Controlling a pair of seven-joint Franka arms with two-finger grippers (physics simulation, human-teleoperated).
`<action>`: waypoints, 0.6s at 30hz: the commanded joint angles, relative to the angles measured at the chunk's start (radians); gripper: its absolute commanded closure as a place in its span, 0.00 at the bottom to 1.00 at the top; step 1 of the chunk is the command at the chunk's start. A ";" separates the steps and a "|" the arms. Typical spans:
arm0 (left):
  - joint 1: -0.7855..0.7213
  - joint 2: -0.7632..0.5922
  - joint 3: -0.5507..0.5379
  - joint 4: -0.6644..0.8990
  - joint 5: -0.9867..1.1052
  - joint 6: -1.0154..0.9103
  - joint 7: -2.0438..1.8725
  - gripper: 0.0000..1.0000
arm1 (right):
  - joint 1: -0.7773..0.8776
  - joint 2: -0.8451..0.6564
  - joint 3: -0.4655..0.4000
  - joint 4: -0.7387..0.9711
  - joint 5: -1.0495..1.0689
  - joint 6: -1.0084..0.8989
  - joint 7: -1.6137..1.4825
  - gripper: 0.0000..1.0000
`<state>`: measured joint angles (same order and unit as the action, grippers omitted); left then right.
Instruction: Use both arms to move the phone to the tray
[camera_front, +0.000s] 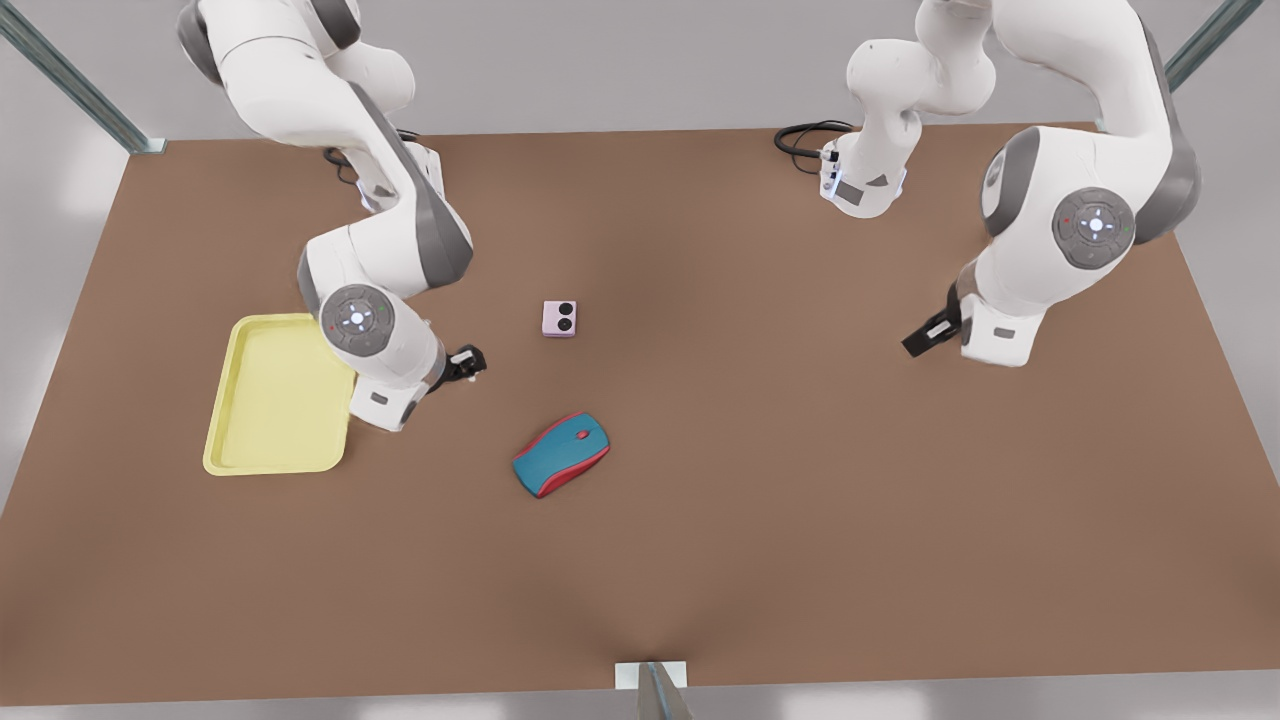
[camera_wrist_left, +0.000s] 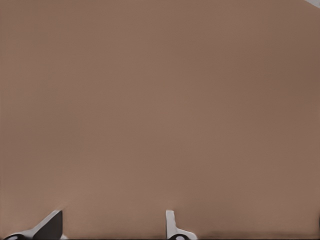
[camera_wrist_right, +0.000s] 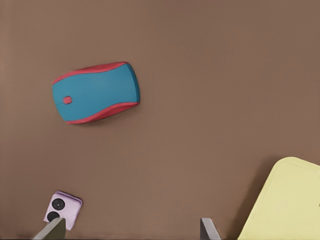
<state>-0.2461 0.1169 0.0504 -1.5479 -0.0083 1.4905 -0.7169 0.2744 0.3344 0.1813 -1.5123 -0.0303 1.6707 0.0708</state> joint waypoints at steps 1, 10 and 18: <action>-0.051 -0.005 -0.024 0.014 -0.061 -0.053 0.541 0.00 | 0.043 -0.005 0.000 -0.031 0.078 0.037 0.425 0.00; -0.051 0.105 -0.030 0.088 -0.168 -0.067 0.557 0.00 | 0.284 -0.055 0.009 -0.370 0.171 0.397 1.014 0.00; -0.051 0.132 -0.032 0.101 -0.168 -0.062 0.557 0.00 | 0.210 -0.103 0.006 -0.646 0.283 0.721 0.817 0.00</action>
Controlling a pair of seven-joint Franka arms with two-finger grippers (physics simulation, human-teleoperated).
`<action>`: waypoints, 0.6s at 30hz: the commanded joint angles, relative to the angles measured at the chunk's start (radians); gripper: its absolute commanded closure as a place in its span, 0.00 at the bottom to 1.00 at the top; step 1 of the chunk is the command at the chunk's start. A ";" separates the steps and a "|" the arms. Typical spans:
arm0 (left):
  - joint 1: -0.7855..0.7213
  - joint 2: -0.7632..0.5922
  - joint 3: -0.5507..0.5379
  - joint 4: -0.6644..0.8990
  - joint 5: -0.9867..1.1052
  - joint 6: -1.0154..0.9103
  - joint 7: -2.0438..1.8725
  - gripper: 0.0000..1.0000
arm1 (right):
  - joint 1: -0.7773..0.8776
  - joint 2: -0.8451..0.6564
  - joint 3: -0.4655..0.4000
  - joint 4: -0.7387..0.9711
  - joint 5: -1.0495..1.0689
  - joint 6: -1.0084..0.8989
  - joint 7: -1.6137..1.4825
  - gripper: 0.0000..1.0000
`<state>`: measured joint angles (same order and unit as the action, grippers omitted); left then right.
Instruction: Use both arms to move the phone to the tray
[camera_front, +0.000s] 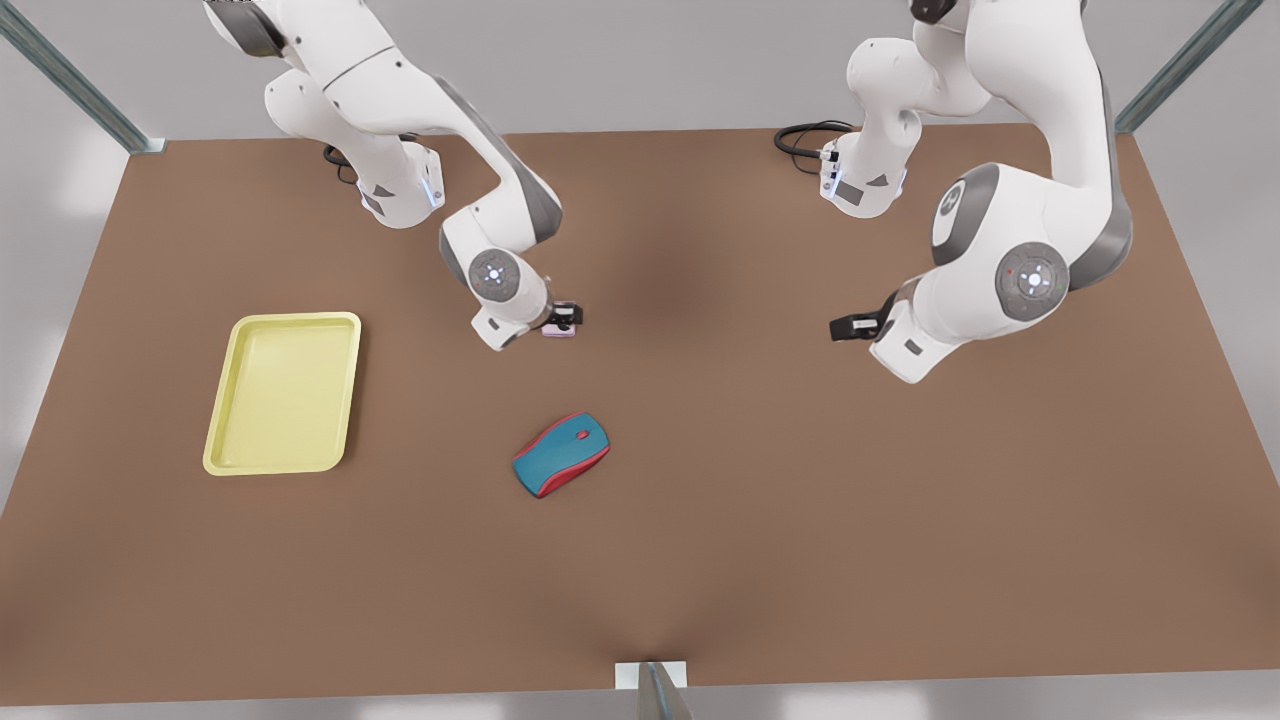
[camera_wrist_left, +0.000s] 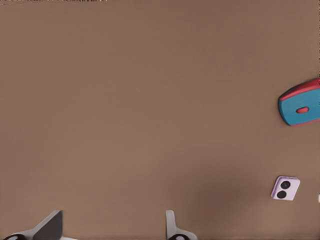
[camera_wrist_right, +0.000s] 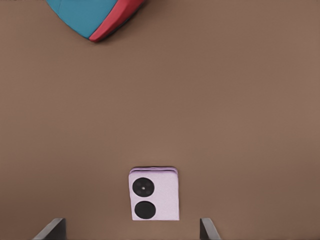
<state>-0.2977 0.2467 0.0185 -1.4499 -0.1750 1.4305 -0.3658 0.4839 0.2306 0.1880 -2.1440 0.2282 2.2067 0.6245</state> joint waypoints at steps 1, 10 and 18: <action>0.000 0.002 0.000 0.003 -0.001 -0.002 0.206 0.00 | 0.004 0.016 0.001 -0.014 0.016 0.186 0.253 0.00; 0.000 0.009 0.000 0.003 -0.001 -0.001 0.208 0.00 | -0.002 0.113 0.007 -0.066 -0.174 0.214 0.060 0.00; 0.000 0.005 0.001 0.016 0.000 0.018 0.209 0.00 | 0.004 0.156 0.050 -0.097 -0.174 0.330 0.057 0.00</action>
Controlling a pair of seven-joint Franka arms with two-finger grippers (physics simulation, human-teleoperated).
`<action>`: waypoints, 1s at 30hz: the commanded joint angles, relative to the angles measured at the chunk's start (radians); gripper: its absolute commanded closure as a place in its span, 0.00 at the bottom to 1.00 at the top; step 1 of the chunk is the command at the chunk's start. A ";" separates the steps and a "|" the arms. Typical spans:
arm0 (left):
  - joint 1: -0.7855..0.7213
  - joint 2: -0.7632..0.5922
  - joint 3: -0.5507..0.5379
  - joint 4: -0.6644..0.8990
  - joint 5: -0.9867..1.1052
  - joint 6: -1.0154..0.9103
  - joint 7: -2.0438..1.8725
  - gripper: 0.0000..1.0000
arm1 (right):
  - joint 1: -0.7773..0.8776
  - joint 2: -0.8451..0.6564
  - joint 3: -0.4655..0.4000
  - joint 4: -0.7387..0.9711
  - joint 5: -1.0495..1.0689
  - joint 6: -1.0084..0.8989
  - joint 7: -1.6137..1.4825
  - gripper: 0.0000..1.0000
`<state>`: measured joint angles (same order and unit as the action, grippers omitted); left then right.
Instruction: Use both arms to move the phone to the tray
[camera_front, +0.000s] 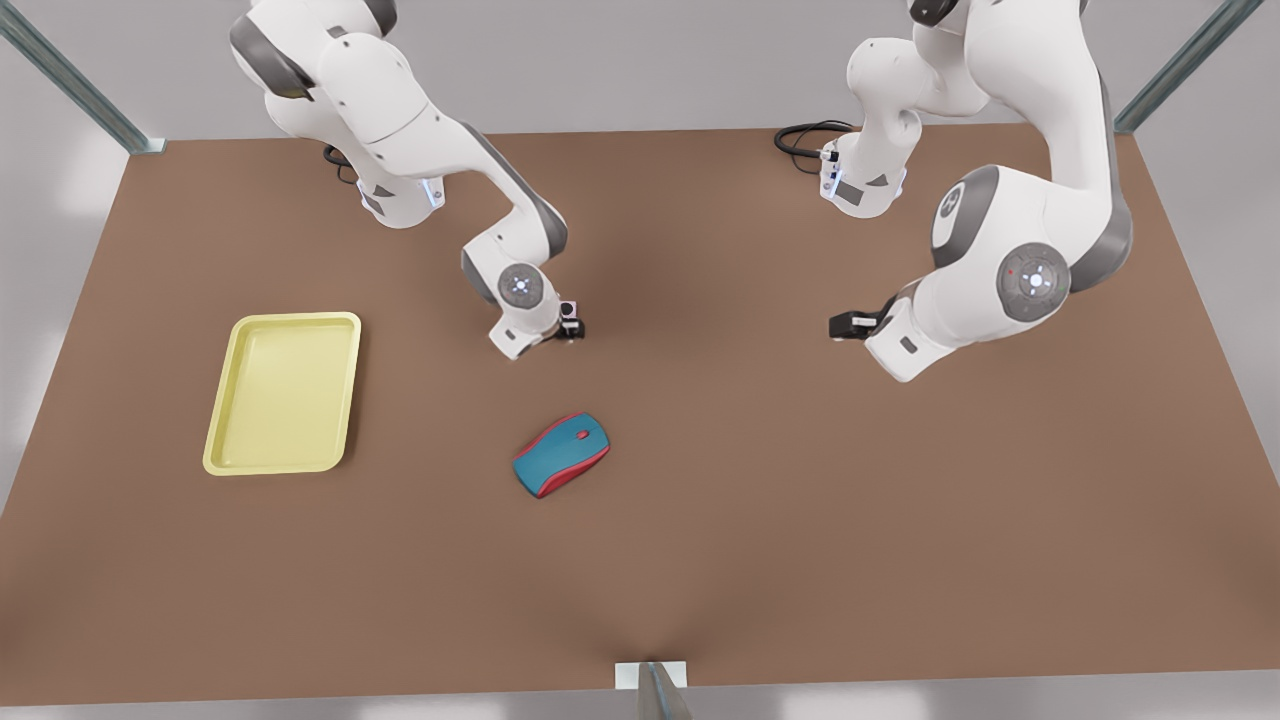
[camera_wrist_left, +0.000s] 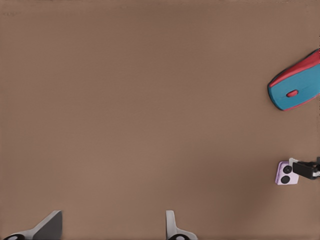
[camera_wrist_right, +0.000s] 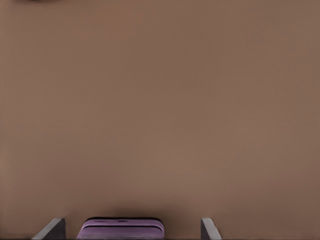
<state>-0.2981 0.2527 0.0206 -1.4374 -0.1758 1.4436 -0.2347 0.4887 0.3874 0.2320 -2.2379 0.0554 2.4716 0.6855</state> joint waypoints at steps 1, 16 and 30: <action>0.001 -0.001 0.004 0.003 0.001 0.004 0.078 0.00 | 0.001 0.001 0.007 -0.003 -0.002 0.072 -0.009 0.00; 0.002 0.003 0.010 0.003 0.005 0.006 0.075 0.00 | -0.001 0.005 0.058 -0.074 0.004 0.082 -0.049 0.00; 0.002 0.002 0.010 0.023 0.015 0.084 0.065 0.00 | 0.001 0.036 0.090 -0.080 0.006 0.093 0.008 0.00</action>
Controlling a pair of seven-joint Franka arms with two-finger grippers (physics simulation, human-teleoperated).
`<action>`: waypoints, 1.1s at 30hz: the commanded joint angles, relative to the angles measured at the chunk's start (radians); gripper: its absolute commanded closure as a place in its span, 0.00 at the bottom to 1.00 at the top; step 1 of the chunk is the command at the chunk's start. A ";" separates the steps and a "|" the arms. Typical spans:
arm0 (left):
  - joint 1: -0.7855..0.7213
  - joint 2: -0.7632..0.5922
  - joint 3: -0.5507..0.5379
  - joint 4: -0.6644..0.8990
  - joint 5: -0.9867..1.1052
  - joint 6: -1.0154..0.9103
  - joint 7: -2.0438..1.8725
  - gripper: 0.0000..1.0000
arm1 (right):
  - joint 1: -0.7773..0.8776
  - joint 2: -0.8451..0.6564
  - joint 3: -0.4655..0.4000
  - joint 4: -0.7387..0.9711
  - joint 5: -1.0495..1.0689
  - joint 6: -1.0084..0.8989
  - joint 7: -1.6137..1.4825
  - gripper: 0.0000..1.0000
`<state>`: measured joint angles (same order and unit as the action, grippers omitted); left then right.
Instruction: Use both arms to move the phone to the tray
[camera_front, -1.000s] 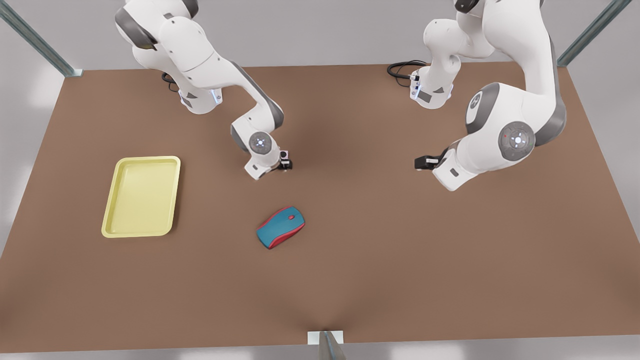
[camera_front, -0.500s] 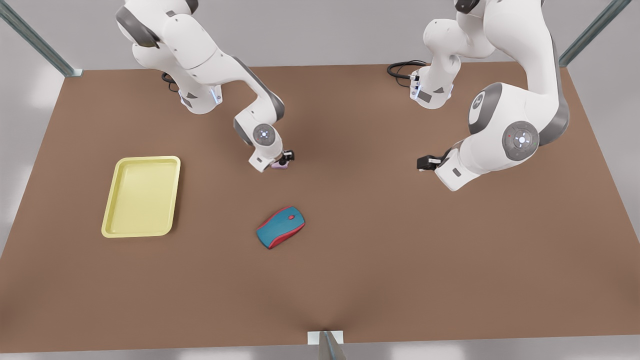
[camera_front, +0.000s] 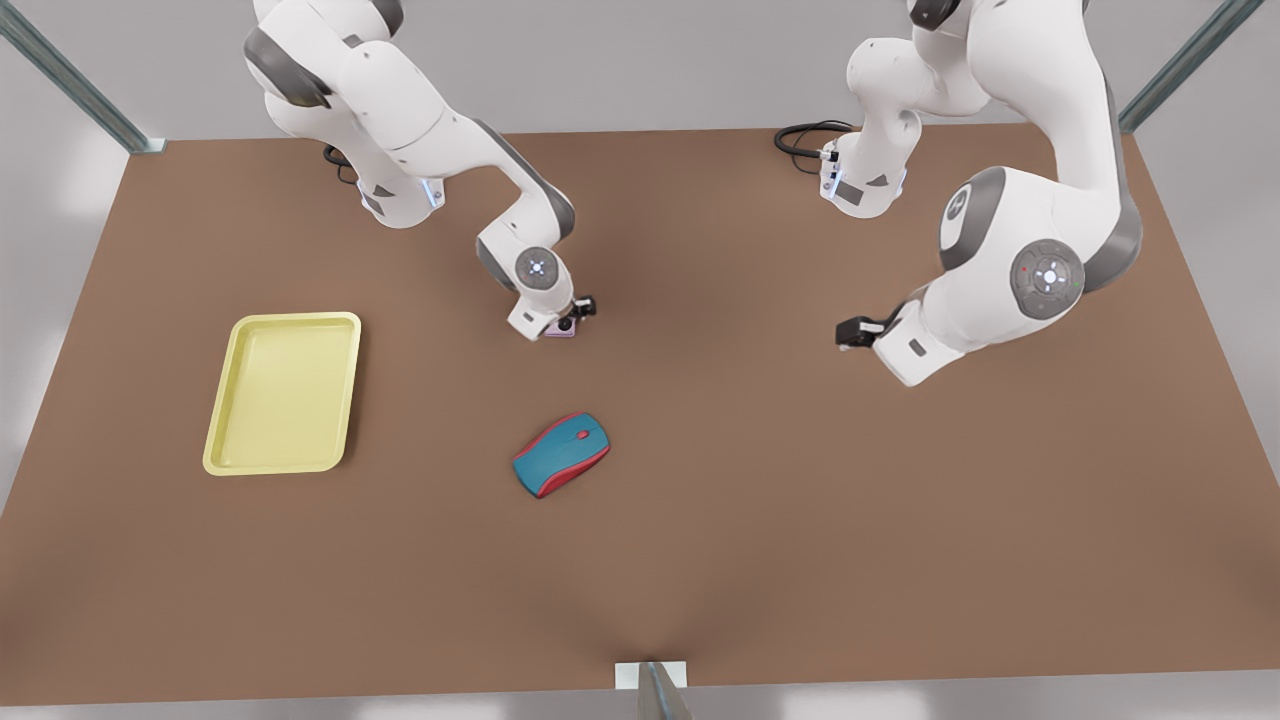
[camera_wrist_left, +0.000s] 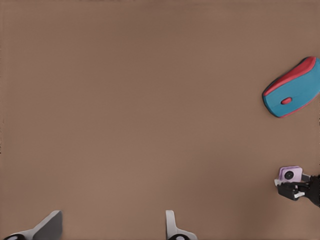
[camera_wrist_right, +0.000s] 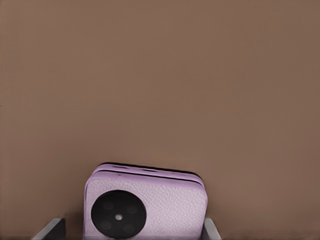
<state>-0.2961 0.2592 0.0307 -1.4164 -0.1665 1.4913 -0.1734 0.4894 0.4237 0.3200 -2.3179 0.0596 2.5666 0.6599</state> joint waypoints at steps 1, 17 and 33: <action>0.000 -0.006 0.000 0.000 0.005 0.032 0.000 0.00 | 0.000 0.000 0.004 0.000 0.002 -0.002 0.043 0.00; 0.002 -0.038 0.005 0.019 0.004 0.003 -0.001 0.00 | -0.083 -0.131 -0.035 0.028 -0.006 -0.140 -0.072 0.26; 0.002 -0.041 0.006 0.019 0.094 0.004 -0.005 0.00 | -0.870 -0.077 -0.256 0.074 -0.115 -0.169 -1.120 0.00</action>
<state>-0.2947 0.2212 0.0362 -1.3979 -0.0829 1.4959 -0.1752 -0.3829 0.3361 0.0797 -2.2548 -0.0360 2.3539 0.1665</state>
